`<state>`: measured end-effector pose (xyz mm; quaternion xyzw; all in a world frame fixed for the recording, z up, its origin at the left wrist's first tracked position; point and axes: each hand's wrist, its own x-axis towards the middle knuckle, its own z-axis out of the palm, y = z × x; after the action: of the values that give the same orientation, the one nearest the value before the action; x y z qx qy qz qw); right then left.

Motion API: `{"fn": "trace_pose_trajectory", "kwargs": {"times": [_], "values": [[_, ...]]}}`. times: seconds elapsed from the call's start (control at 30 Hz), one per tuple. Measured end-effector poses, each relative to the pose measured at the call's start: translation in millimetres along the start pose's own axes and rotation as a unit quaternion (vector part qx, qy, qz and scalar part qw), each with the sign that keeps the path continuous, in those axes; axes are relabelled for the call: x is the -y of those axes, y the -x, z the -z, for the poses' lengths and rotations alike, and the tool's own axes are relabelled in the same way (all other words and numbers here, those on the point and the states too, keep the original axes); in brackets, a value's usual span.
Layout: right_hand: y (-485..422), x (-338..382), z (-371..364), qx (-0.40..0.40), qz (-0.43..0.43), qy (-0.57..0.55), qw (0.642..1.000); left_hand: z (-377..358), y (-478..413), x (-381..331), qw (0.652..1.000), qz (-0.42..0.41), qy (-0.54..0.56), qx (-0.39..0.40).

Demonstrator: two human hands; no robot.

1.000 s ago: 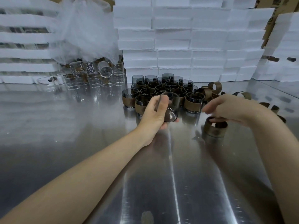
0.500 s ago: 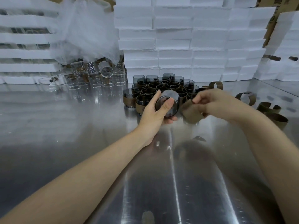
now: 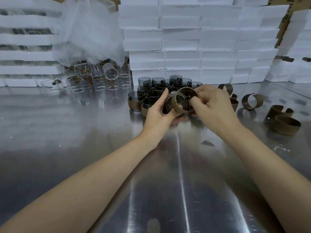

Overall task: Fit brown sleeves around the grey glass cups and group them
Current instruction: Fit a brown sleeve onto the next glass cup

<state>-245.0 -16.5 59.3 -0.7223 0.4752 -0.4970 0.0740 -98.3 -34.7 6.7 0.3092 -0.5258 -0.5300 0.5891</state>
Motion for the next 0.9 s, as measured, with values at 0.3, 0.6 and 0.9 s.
{"fn": "trace_pose_trajectory", "kwargs": {"times": [0.3,0.6,0.9], "values": [[2.6,0.9,-2.3,-0.031,-0.031,-0.028,0.999,-1.1,1.1,-2.1,0.999,-0.002,0.020,0.048],[7.5,-6.1,-14.3,-0.041,-0.036,-0.014,0.998,-6.1,6.4,-4.2,0.994,-0.049,-0.101,0.008],[0.5,-9.6,-9.2,-0.037,-0.065,-0.060,0.995,-3.7,5.5,-3.8,0.995,-0.050,-0.088,0.013]]}}
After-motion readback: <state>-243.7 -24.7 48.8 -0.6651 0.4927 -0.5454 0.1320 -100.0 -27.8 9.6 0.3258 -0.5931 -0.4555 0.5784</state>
